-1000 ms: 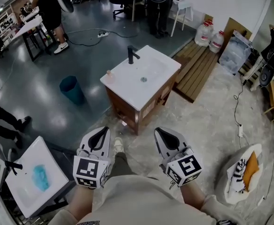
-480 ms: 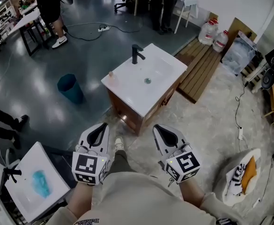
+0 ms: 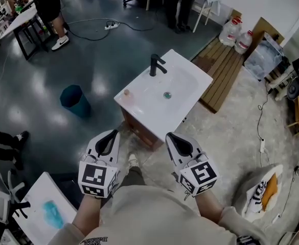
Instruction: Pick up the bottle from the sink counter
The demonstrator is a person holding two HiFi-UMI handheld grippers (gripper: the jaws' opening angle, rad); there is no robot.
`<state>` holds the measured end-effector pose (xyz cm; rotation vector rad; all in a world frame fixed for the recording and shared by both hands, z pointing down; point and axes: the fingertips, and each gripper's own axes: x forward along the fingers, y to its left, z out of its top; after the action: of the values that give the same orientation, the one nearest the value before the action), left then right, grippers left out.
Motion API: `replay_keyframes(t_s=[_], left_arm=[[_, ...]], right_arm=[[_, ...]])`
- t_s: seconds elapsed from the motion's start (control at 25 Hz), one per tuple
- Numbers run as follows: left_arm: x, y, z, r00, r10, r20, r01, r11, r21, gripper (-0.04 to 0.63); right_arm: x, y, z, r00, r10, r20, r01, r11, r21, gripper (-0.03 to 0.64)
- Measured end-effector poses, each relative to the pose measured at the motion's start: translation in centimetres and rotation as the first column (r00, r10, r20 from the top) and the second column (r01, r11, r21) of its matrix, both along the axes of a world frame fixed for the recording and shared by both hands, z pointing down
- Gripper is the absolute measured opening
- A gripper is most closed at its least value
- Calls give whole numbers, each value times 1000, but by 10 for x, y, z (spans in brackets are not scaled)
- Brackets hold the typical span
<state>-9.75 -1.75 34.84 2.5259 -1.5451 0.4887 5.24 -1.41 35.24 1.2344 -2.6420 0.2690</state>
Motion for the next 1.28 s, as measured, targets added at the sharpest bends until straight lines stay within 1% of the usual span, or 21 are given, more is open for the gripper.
replay_keyframes(t_s=[0.28, 0.52, 0.6, 0.72, 0.84, 1.12, 1.16, 1.24, 1.28], left_arm=[[-45, -91, -1, 999, 29, -17, -29, 1000, -6, 8], [-70, -157, 0, 998, 58, -16, -58, 998, 5, 9], [-76, -174, 1, 998, 62, -7, -62, 998, 11, 9], [-83, -198, 5, 998, 54, 30, -55, 998, 23, 9], [-82, -214, 8, 998, 56, 28, -56, 998, 20, 9], [-58, -240, 33, 993, 101, -53, -103, 994, -30, 11], [-54, -243, 36, 992, 108, -62, -110, 993, -31, 20], [-45, -250, 45, 989, 130, -64, -133, 991, -35, 90], [-40, -255, 51, 988, 142, -58, -144, 989, -38, 98]], right_arm=[[-49, -90, -2, 1000, 7, -11, -8, 1000, -13, 0], [-75, -156, 0, 999, 33, -14, -33, 999, -25, 0], [-80, -173, 1, 999, 40, -15, -41, 999, -26, 0], [-83, -192, 3, 999, 49, -17, -50, 998, -33, 1], [-81, -205, 9, 999, 50, -17, -51, 997, -53, 1], [-79, -236, 29, 999, 13, -29, -16, 995, -101, 2], [-79, -240, 31, 999, 5, -35, -9, 994, -104, 0], [-74, -250, 37, 999, -4, -45, -1, 994, -111, 0], [-72, -254, 41, 999, -6, -46, 1, 993, -118, 0]])
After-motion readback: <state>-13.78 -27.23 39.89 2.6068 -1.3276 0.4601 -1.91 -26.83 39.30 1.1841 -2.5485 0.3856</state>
